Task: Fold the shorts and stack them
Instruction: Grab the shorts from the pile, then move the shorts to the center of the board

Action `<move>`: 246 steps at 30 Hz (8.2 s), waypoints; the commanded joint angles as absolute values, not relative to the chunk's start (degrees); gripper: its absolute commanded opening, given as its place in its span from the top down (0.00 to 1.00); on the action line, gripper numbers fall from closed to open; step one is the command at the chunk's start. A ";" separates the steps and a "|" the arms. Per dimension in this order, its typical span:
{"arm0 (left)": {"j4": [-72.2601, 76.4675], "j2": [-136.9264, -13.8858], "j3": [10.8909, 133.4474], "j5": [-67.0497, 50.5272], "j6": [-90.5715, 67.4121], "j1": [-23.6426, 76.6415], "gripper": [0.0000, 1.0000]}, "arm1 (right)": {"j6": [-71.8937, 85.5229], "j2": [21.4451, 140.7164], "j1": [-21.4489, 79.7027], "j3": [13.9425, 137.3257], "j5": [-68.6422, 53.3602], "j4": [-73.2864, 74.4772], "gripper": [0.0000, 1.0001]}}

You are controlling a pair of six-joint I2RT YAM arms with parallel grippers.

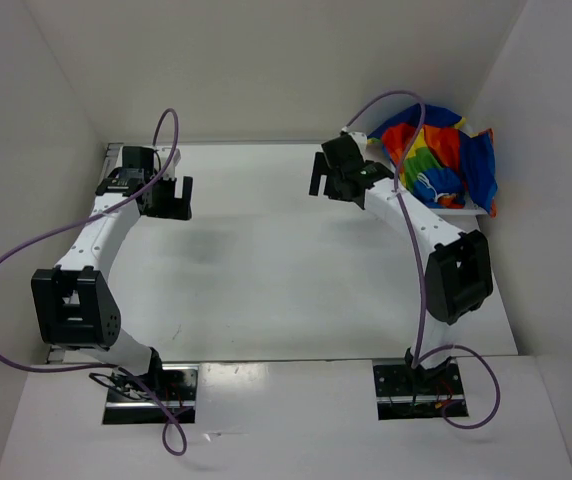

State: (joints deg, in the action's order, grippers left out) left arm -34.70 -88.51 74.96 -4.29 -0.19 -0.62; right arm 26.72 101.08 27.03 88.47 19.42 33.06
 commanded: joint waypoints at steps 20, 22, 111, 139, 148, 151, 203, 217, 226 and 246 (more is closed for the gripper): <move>-36.21 -89.12 76.55 -9.93 0.00 -0.70 0.01 | 31.01 85.25 14.53 78.57 22.80 24.27 0.18; -36.91 -87.72 76.55 -9.41 0.00 -0.70 0.01 | 34.87 86.47 5.59 79.62 15.75 25.56 0.14; -31.73 -59.16 65.30 -24.61 0.00 -0.18 0.01 | 39.21 65.93 14.91 97.64 -14.58 20.12 1.00; -32.52 -49.50 52.50 -26.09 0.00 -0.18 0.01 | 37.08 50.24 19.51 58.21 -4.83 31.19 0.41; -34.54 -42.63 37.39 -19.42 0.00 6.32 0.05 | 62.13 32.08 27.77 34.91 -11.34 27.07 0.32; -36.21 -39.56 33.42 -18.64 0.00 8.96 0.03 | 62.84 29.28 28.30 32.53 -8.28 30.14 0.28; -5.98 -77.43 54.31 -21.79 0.00 -2.63 1.00 | 59.41 37.43 37.09 27.43 -6.41 23.13 0.15; -7.82 -80.15 55.55 -23.03 0.00 -3.16 1.00 | 63.37 63.19 61.52 38.67 14.68 17.85 0.14; -9.05 -80.68 58.54 -23.03 0.00 -3.16 1.00 | 69.78 70.75 62.13 31.38 6.07 2.47 0.17; -9.67 -79.11 59.68 -24.79 0.00 -3.16 1.00 | 78.05 84.90 64.78 34.01 11.67 -2.22 0.59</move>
